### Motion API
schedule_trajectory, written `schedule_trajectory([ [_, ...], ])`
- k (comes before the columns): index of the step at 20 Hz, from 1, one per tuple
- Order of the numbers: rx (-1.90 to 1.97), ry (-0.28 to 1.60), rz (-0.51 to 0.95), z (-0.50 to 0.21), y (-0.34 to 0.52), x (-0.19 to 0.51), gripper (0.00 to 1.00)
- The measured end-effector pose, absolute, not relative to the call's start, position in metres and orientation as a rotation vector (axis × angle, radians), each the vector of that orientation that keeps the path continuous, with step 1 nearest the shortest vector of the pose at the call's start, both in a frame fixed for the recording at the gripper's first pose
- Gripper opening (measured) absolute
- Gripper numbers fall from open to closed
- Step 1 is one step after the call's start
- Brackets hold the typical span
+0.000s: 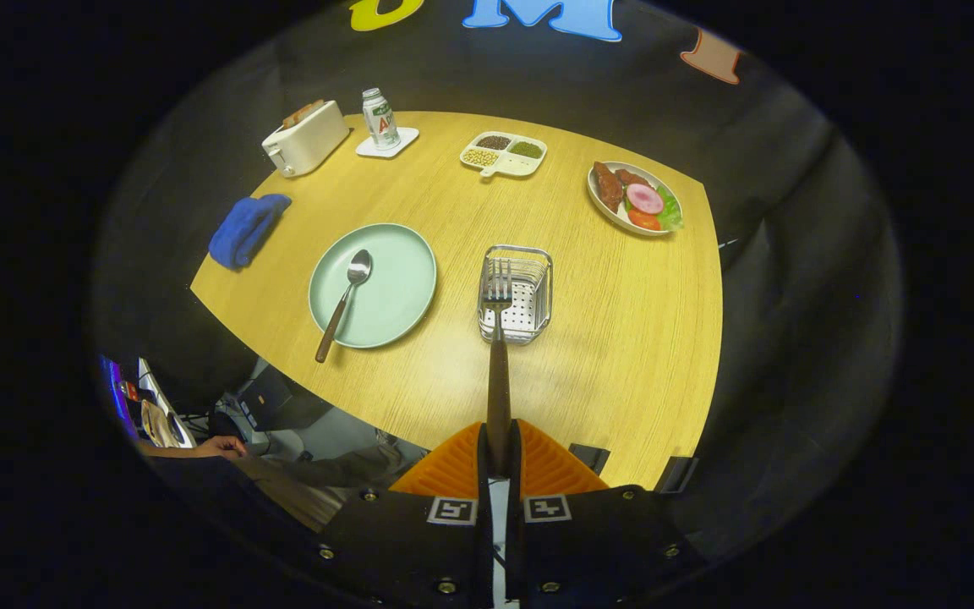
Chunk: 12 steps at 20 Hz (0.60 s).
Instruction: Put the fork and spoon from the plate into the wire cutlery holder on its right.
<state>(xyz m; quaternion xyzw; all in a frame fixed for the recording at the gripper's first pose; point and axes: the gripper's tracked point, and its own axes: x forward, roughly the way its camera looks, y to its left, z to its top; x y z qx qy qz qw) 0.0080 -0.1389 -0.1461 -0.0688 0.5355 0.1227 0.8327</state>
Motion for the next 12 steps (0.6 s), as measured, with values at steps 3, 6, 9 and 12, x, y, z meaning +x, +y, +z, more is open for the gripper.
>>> schedule_trajectory([
  [3,-0.137,1.168,0.263,-0.152,-0.139,0.015,0.06],
  [6,-0.121,1.196,0.270,-0.159,-0.137,0.021,0.06],
  [9,-0.130,1.222,0.263,-0.167,-0.140,0.029,0.06],
  [12,-0.137,1.262,0.258,-0.174,-0.140,0.035,0.06],
])
